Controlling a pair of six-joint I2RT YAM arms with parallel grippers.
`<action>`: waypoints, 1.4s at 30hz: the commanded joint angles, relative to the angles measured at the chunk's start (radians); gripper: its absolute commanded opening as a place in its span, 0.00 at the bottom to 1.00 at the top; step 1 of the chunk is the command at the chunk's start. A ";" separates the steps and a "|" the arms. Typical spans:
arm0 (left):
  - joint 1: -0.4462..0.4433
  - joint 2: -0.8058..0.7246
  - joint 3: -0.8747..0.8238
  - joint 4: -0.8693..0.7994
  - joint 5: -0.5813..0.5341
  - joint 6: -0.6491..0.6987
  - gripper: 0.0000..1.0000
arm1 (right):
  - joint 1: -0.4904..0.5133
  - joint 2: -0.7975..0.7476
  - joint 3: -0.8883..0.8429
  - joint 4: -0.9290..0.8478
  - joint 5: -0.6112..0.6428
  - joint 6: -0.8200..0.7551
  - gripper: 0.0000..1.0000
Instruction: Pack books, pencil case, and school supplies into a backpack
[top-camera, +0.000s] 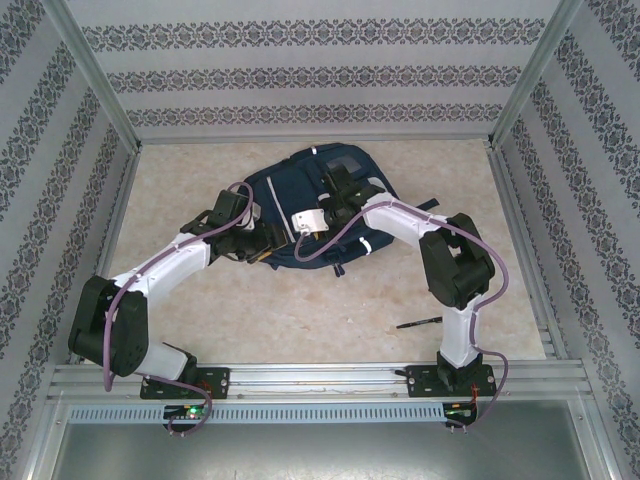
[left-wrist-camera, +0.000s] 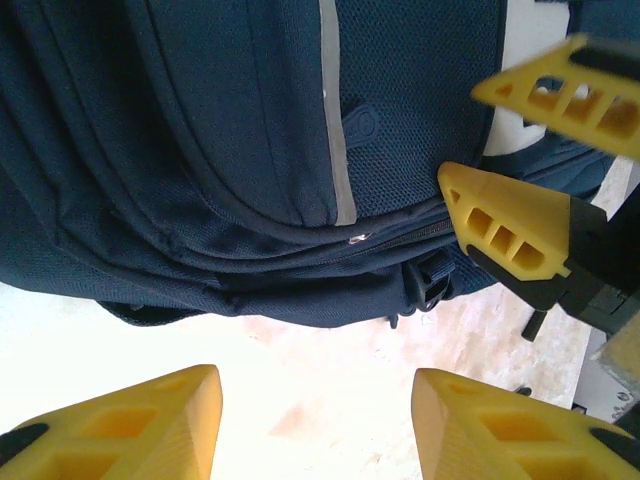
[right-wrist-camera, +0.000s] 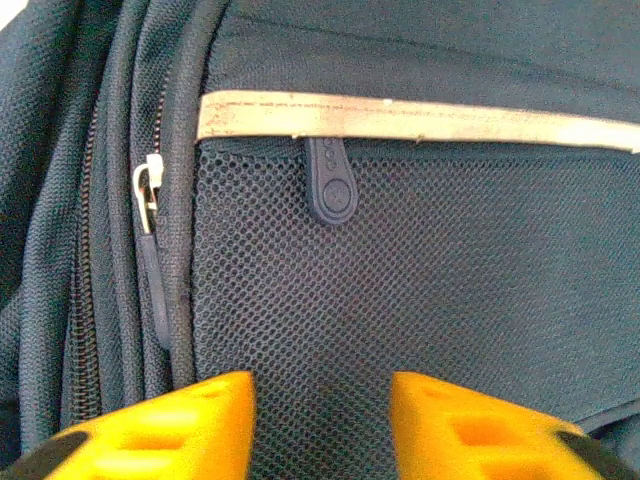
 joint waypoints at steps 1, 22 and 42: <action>-0.014 -0.001 0.000 0.043 -0.011 0.027 0.53 | 0.002 -0.025 -0.001 -0.073 -0.102 -0.002 0.47; -0.014 -0.014 -0.055 0.098 -0.015 -0.008 0.53 | 0.002 -0.006 -0.020 -0.039 -0.031 -0.006 0.46; -0.039 0.015 -0.070 0.285 -0.017 -0.012 0.46 | 0.044 -0.069 -0.150 0.235 0.002 0.160 0.02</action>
